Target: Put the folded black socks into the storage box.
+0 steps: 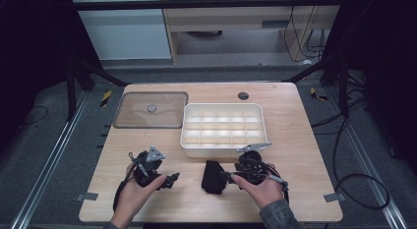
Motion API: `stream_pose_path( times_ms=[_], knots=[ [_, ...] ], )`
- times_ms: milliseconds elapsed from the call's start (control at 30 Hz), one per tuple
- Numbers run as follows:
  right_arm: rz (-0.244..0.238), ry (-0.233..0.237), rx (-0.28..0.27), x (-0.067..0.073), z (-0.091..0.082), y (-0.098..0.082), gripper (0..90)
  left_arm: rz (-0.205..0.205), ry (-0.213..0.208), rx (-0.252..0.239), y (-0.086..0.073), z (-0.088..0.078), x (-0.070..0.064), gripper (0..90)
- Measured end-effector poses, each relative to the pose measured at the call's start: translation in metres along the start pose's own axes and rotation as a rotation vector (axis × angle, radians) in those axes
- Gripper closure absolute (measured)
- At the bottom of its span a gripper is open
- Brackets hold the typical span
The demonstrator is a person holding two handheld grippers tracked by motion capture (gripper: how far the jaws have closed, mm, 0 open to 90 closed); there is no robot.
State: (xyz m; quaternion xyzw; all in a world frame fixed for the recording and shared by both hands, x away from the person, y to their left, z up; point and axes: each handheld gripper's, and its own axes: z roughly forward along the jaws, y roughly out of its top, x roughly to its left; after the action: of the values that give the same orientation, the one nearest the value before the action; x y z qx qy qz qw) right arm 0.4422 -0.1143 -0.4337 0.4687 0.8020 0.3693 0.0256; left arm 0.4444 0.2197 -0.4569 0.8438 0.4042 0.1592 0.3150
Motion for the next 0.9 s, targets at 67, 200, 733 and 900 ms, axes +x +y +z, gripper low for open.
stream_pose_path(
  times_ms=[67,200,733,900],
  knots=[
    [-0.006,-0.003,0.006,0.002,0.005,0.004,33.8,-0.006,0.033,0.001,-0.011,-0.002,0.011,7.1],
    [-0.002,0.001,0.025,0.004,0.018,0.009,34.6,-0.039,0.064,-0.014,-0.032,-0.004,0.031,6.4],
    [0.030,0.011,0.058,0.002,0.057,0.007,37.0,-0.130,0.083,0.024,-0.061,0.002,0.060,7.3],
    [0.056,0.014,0.065,-0.002,0.061,0.002,39.5,-0.136,0.085,0.015,-0.062,0.002,0.061,6.8]
  ],
)
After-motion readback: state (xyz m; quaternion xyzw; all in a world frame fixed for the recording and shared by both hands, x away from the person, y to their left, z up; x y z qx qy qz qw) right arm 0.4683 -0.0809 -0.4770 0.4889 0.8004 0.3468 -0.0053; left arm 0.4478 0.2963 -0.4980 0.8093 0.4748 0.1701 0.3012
